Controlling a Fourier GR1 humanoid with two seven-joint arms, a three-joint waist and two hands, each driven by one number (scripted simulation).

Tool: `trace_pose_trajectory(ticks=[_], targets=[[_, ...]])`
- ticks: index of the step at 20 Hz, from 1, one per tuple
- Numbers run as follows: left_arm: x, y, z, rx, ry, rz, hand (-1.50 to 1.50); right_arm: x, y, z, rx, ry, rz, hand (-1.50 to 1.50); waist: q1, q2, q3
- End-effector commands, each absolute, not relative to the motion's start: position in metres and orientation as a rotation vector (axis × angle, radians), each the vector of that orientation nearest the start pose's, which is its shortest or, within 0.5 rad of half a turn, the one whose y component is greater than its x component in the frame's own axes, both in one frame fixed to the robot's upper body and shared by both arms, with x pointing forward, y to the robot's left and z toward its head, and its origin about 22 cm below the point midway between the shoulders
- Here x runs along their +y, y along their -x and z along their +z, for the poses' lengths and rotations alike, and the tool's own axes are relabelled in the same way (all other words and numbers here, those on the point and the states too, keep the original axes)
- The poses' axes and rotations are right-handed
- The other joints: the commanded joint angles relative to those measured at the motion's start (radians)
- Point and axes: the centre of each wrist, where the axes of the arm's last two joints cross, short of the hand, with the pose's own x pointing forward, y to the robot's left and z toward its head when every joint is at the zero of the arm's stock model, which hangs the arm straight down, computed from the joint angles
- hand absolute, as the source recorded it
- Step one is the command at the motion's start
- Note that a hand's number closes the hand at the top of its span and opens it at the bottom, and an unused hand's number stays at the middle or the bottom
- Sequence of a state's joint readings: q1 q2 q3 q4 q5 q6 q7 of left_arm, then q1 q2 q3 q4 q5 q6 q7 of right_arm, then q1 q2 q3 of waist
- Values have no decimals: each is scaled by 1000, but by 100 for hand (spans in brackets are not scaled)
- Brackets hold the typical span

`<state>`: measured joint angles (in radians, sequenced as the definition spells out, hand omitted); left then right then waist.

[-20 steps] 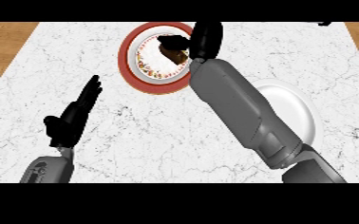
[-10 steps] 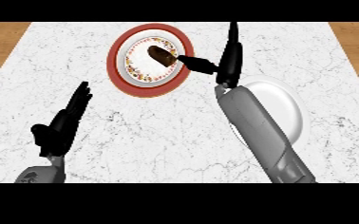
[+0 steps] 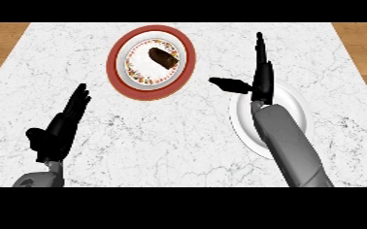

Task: Pick the sweet potato from the plate and place it in the plate

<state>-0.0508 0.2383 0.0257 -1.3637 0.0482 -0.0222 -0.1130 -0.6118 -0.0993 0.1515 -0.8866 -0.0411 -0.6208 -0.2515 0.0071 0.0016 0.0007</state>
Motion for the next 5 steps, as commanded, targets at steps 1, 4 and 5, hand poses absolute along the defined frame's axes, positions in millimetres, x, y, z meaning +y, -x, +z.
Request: trace_pose_trajectory(ticks=[1,4,5], targets=[[299,-239,-24,-1534,-149,-140,0,-187,-377,7,-1729,462,32,-150,0,-1,-1],[295,-265,-16,-1511,-153,-129,0,-186,-361,-15,-1758,457,32,-150,-4,-1,-1],[297,-260,-17,-1519,-158,-133,0,-198,-373,-19,-1755,489,14,-150,1,1,0]])
